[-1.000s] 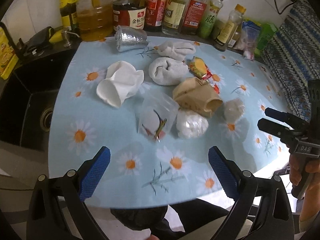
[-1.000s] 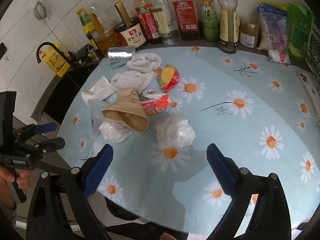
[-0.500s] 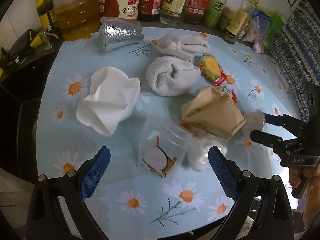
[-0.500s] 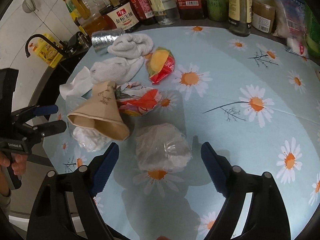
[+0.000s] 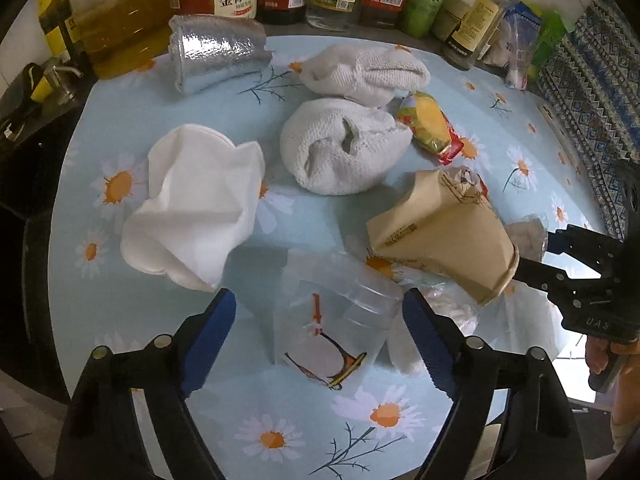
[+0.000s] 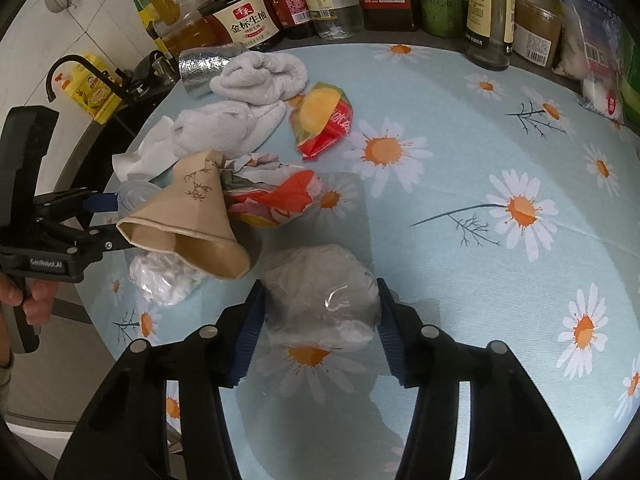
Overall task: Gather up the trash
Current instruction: 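Grasp the clear plastic cup with the left tool while the right tool grasps the plastic bag, then carry the plastic cup and bag down over the black bin with both tools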
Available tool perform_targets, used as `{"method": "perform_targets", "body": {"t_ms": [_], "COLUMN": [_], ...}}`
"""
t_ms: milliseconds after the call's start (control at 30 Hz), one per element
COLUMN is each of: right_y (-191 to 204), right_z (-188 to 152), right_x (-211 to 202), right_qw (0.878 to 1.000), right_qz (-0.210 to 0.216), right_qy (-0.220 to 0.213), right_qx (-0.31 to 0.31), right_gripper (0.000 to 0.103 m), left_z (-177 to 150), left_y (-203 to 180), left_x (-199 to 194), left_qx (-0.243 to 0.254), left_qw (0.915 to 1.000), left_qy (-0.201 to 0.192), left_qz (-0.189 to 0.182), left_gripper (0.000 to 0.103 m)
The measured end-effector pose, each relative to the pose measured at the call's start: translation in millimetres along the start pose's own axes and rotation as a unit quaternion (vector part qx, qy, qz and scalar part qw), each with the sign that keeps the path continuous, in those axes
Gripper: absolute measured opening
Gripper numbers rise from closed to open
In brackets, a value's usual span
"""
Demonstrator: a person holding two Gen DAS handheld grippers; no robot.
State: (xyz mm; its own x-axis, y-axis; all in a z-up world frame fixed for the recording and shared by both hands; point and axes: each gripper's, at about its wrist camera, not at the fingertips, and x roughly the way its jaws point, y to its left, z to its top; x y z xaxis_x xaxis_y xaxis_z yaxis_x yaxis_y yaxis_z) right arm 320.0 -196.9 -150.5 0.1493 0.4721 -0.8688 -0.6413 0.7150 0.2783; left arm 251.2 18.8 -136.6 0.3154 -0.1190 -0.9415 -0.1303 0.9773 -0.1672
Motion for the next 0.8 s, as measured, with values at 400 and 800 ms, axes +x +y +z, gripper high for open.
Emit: {"method": "perform_targets", "body": {"t_ms": [400, 800], "right_y": [0, 17], "right_z": [1, -5], "right_x": [-10, -27], "right_qw": [1.000, 1.000], "right_qz": [0.003, 0.006], "right_qy": [-0.013, -0.027], "right_qx": [0.003, -0.008], "right_gripper": [0.052, 0.052], "left_z": [-1, -20], "left_y": [-12, -8], "left_x": [0, -23], "left_qx": [0.024, 0.015], "left_qw": [0.9997, 0.9999], "left_qy": [0.003, -0.007], "left_qz": [-0.001, 0.005], "left_gripper": [0.058, 0.058]}}
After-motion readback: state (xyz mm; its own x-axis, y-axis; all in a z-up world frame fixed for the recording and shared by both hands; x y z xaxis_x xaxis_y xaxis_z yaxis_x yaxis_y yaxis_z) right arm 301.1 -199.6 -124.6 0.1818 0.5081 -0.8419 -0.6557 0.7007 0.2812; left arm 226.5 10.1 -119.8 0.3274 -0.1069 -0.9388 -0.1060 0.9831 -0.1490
